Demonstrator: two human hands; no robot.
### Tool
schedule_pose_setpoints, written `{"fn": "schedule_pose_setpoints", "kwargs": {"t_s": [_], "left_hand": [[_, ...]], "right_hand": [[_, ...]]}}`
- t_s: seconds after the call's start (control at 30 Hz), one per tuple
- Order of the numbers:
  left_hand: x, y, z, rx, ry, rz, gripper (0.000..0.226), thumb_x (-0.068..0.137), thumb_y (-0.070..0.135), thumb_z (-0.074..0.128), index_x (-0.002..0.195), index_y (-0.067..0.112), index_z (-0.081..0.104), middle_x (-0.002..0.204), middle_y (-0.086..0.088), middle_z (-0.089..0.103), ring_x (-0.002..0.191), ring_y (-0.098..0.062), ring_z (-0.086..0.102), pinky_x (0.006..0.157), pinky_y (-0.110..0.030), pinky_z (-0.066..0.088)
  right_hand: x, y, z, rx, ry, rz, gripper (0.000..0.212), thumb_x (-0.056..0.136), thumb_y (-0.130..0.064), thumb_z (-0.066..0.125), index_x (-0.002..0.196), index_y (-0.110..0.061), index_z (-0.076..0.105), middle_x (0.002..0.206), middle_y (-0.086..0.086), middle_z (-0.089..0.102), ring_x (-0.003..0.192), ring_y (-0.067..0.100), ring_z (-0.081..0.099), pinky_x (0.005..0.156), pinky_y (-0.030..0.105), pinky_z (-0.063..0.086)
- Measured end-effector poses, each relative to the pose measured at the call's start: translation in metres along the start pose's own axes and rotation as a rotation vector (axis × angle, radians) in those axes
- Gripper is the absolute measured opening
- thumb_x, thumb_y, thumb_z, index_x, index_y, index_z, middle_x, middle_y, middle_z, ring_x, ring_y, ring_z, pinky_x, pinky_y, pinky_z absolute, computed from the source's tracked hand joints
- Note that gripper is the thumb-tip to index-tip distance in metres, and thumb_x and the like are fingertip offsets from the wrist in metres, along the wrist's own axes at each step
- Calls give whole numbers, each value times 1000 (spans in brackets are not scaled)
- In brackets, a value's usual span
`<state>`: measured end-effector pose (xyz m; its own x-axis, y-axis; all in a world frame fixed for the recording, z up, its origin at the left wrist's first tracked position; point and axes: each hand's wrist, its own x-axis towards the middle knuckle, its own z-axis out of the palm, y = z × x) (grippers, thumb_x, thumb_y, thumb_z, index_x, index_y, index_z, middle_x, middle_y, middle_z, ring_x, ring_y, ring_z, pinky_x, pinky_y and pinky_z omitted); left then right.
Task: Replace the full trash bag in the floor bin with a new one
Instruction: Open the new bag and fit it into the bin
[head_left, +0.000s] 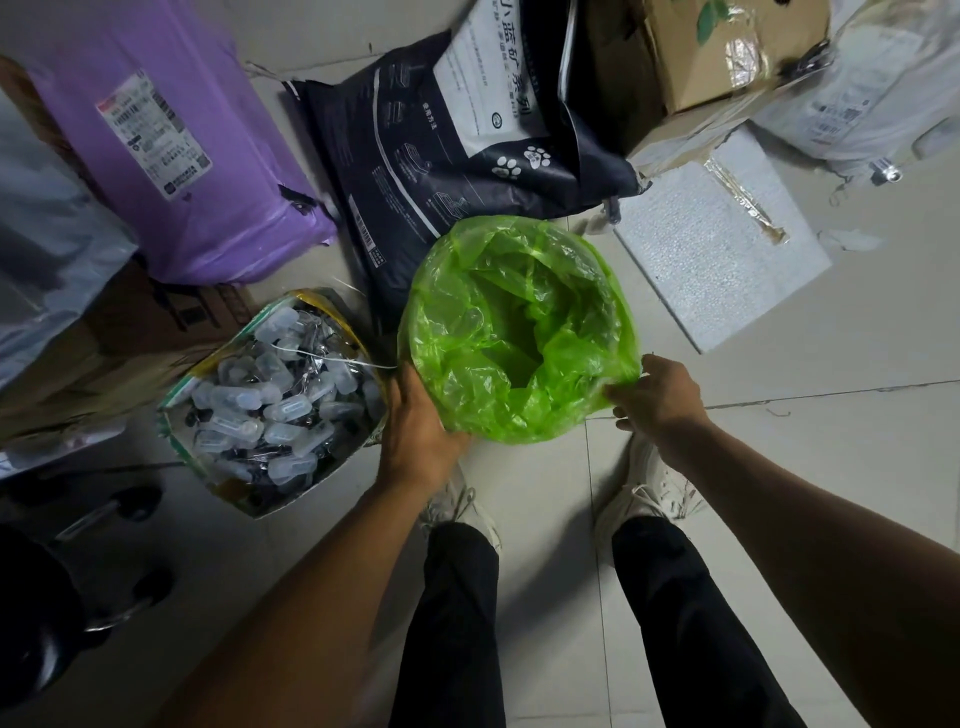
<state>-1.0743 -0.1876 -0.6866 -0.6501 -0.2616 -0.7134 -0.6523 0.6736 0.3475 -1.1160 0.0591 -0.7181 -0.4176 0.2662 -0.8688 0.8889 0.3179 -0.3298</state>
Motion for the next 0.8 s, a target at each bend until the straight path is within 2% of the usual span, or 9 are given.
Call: {"fn": "schedule_pose_setpoints", "kwargs": {"t_s": [0.13,0.2,0.27,0.4,0.5,0.57,0.63,0.7,0.8], "left_hand": [[14,-7,-1,-82,-51,-38,78,73,2,78,141,17,43,135,-8,52,122,-26,53,99,-36,45],[19,-12,-8,-85,-76,-36,55,75,-4,71,121,22,58,120,-2,62,106,-21,63,91,-35,52],[25,-14,-18,-61,-12,9,42,77,-6,65,110,21,64,117,-1,64,98,-19,65,84,-37,56],[35,7,-42,-59,162,10,37,87,6,56,122,17,62,120,-7,65,101,-22,64,82,-32,50],[42,26,-48,-130,174,7,37,93,16,56,130,17,55,111,4,62,94,-20,59,80,-28,43],[47,34,-47,-159,133,2,42,93,15,57,134,16,50,104,6,61,91,-21,60,81,-30,46],[52,37,-43,-154,98,5,49,90,12,59,136,18,48,113,0,67,100,-25,65,88,-36,52],[54,36,-39,-140,90,9,54,85,10,61,136,24,47,122,-4,67,107,-27,65,93,-43,53],[55,30,-32,-126,98,20,53,82,7,61,127,33,48,117,-1,69,104,-27,66,90,-47,55]], "right_hand": [[8,-5,-3,5,-19,56,39,73,1,73,109,-8,62,84,14,65,64,23,64,55,32,57],[0,-7,-11,-7,30,-43,56,72,-1,72,122,-17,55,96,8,64,74,25,66,65,38,58],[-13,-15,-19,-45,82,-172,63,72,-4,70,127,-27,49,103,1,60,74,21,66,70,37,56],[-20,-44,-20,73,11,-237,62,74,-10,63,130,-32,47,111,2,57,85,19,66,77,37,54],[-16,-63,-17,134,-11,-279,51,80,-13,59,129,-26,52,102,1,58,85,16,65,73,29,52],[-16,-69,-16,65,10,-341,32,89,-17,57,120,-24,58,91,-2,63,80,13,64,68,25,48],[-13,-69,-14,-78,91,-403,22,91,-21,55,111,-22,63,79,-7,62,76,16,62,68,27,47],[-8,-66,-13,-229,145,-415,25,89,-14,53,110,-20,64,78,-5,63,78,19,61,71,25,43],[2,-64,-12,-354,175,-368,31,84,-9,50,109,-17,66,86,4,67,88,27,64,74,24,41]]}}
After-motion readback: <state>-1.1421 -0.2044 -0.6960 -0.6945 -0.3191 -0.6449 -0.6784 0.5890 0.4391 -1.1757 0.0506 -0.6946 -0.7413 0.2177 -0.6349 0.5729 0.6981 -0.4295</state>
